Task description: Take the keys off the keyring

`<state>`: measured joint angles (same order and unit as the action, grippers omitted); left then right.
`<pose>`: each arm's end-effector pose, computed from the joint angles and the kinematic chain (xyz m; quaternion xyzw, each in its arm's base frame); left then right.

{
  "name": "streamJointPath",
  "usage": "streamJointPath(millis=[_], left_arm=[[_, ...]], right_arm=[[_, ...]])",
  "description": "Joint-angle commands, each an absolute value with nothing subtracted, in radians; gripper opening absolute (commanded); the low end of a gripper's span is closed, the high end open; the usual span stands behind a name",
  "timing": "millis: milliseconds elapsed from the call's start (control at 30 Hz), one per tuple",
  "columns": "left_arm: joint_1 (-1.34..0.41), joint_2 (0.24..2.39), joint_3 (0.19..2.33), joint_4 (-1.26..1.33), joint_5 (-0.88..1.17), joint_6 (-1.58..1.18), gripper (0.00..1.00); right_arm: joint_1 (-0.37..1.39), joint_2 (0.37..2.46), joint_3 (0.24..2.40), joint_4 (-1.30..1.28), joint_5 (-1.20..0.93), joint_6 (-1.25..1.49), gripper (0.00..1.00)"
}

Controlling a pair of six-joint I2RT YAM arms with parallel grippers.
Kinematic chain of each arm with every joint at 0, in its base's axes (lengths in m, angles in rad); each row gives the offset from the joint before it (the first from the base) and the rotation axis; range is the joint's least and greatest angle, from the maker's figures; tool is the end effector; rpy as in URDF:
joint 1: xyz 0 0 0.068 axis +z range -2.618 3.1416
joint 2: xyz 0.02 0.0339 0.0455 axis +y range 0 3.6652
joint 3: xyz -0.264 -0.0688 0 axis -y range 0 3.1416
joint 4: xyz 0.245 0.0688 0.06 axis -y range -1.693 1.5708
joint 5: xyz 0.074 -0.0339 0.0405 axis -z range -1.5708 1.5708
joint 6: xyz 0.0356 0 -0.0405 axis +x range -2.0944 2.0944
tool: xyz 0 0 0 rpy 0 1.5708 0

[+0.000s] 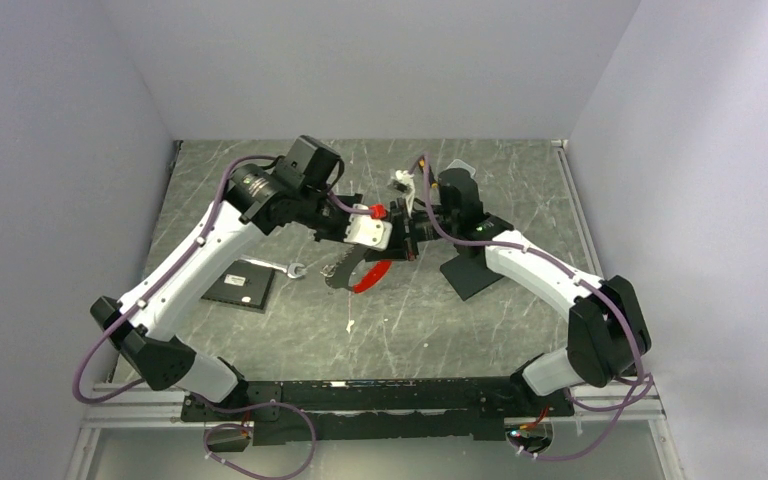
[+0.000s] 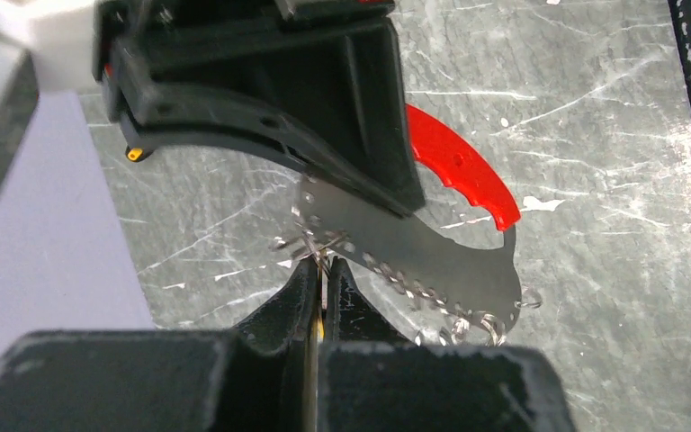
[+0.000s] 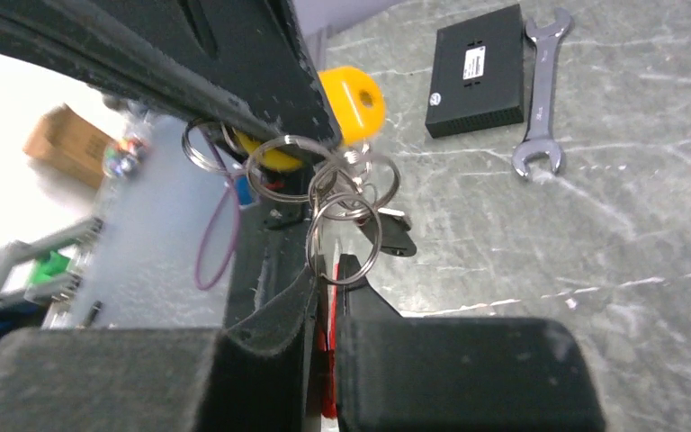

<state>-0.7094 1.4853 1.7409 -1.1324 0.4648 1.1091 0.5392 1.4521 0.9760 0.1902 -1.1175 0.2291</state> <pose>0.2074 -0.1991 0.4152 0.7702 0.5004 -0.1466 0.3673 0.2581 0.1917 0.2914 -0.4187 0.6217 0.5839 0.3119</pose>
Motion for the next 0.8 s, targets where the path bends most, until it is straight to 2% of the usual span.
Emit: streamJointPath(millis=[0,33,133,367,600,767], left_arm=[[-0.714,1.501,1.819,-1.079,0.494,1.088,0.0],[-0.714,1.506,1.824,-1.088,0.49,1.091,0.0],[-0.714,1.514,1.827,-1.102,0.474,1.087,0.0],[-0.715,1.523,1.834,-1.081,0.46,1.055,0.0],[-0.716,1.509,1.839,-1.072,0.438,1.067,0.0],[-0.715,1.496,1.847,-1.087,0.435,1.086,0.0]], right_arm=[[0.457,1.443,0.764,1.043,-1.151,0.797,0.0],[0.45,1.448,0.736,1.143,-1.139,0.845,0.0],[0.454,1.451,0.733,1.146,-1.136,0.815,0.0],[0.456,1.461,0.68,1.34,-1.081,0.911,0.0],[0.456,1.45,0.688,1.107,-1.084,0.829,0.0],[0.455,1.445,0.655,1.069,-1.077,0.816,0.0]])
